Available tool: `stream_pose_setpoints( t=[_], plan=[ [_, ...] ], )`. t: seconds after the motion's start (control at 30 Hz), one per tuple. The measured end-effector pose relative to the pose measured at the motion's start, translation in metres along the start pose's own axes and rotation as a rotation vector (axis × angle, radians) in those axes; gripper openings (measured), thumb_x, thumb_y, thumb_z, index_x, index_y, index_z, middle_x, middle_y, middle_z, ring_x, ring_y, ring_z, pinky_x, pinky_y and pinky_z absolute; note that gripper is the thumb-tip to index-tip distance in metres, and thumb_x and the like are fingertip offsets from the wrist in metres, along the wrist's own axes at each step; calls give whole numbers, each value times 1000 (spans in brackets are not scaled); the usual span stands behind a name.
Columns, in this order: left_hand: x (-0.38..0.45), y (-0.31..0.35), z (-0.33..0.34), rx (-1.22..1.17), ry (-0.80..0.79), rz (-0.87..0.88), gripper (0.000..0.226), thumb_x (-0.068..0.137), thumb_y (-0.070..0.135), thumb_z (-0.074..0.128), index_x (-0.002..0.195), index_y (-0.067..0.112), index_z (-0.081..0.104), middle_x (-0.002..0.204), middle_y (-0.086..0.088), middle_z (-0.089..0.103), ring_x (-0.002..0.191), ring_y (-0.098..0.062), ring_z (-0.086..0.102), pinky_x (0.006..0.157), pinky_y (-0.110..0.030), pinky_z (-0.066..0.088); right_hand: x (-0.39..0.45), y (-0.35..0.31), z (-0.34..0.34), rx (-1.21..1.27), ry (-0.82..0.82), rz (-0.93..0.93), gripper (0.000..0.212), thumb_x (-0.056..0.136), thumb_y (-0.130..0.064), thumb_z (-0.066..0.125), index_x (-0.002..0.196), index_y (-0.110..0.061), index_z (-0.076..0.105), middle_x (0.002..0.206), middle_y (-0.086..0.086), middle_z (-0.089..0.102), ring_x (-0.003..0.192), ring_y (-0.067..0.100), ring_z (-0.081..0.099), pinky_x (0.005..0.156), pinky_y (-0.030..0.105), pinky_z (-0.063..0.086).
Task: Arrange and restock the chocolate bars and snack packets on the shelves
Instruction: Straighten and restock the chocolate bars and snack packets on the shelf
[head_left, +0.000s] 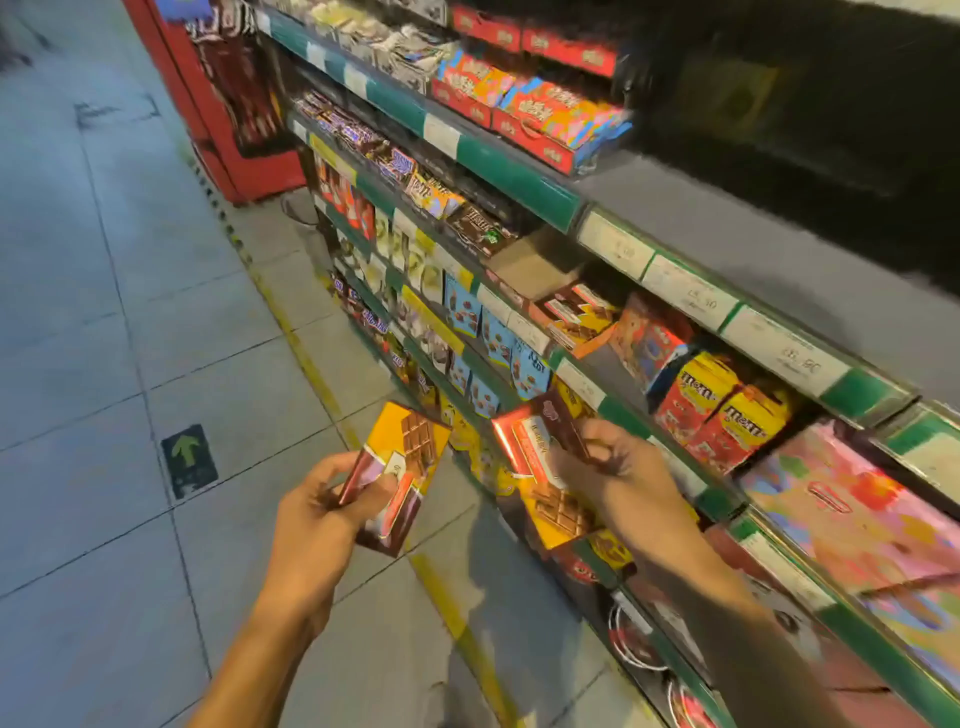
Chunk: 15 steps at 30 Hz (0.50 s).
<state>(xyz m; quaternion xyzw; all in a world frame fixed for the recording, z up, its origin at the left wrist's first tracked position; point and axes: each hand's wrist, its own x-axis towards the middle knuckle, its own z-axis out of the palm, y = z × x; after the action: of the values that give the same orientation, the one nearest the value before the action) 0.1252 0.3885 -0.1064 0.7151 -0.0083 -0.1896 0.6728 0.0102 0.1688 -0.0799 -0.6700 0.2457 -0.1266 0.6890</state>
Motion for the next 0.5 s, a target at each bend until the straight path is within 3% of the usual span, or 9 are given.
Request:
stream_pose_setpoints(
  t=[0.13,0.23,0.4,0.5],
  plan=[
    [36,-6,-38,-5,64,-75,18,84,8,71,101,15,70,87,-3,75,77,-22,68,70,-34,52,40,11,39,-13,27,62,14,90,-9,69,104,-6,69,84,15,70,67,20,58,57,29,46],
    [67,-3,-42,5,56,-94,18,85,9,70,102,16,70,88,-2,75,79,-22,70,70,-31,53,67,16,53,23,46,91,15,91,-8,68,105,-4,68,77,5,73,62,8,62,53,21,47],
    [131,8,-19,-18,16,-104,19,84,3,70,99,15,69,88,-1,76,70,-12,69,58,-20,55,129,22,55,9,108,108,14,91,-4,66,104,2,66,68,-6,69,56,0,59,53,11,44],
    [175,18,2,-13,-1,-97,18,83,0,70,96,13,69,85,-4,76,69,-14,68,57,-18,53,176,30,52,-101,155,89,15,92,-13,68,107,-9,68,73,-9,72,60,-3,63,58,12,46]
  ],
)
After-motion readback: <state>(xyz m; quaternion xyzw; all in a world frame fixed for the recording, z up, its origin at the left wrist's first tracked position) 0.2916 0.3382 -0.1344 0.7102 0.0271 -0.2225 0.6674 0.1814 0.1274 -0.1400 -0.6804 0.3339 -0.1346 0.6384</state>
